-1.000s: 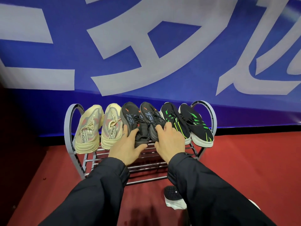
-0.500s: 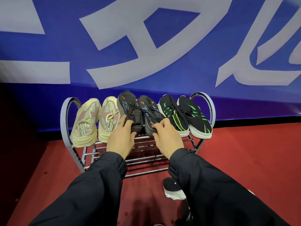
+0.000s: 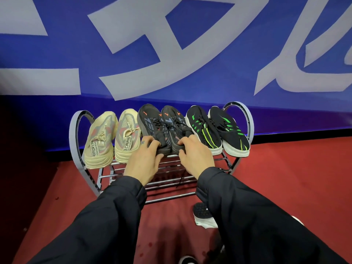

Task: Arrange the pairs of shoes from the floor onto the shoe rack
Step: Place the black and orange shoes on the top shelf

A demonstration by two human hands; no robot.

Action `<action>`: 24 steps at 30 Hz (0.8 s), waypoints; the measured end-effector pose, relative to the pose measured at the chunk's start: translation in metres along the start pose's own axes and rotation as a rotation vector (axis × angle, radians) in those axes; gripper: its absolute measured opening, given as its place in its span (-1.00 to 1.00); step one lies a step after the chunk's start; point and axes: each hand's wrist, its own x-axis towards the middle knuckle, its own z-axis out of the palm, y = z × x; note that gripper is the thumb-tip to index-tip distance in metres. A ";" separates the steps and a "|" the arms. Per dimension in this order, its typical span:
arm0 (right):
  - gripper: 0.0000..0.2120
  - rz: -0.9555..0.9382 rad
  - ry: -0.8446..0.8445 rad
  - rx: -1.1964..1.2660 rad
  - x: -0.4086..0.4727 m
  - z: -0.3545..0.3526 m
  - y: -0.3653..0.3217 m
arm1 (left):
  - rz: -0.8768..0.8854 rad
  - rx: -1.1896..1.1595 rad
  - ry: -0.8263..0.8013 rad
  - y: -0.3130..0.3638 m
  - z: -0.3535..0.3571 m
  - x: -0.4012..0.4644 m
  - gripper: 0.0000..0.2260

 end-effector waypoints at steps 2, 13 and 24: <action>-0.73 0.001 0.004 0.017 -0.002 -0.002 -0.001 | -0.017 0.027 -0.013 0.003 0.004 -0.003 -0.69; -0.82 -0.020 0.002 0.052 -0.016 -0.027 -0.010 | -0.106 -0.105 0.039 0.017 -0.019 -0.014 -0.64; -0.85 0.114 -0.217 0.331 -0.033 -0.039 0.021 | -0.106 -0.196 -0.089 0.068 0.007 -0.030 -0.83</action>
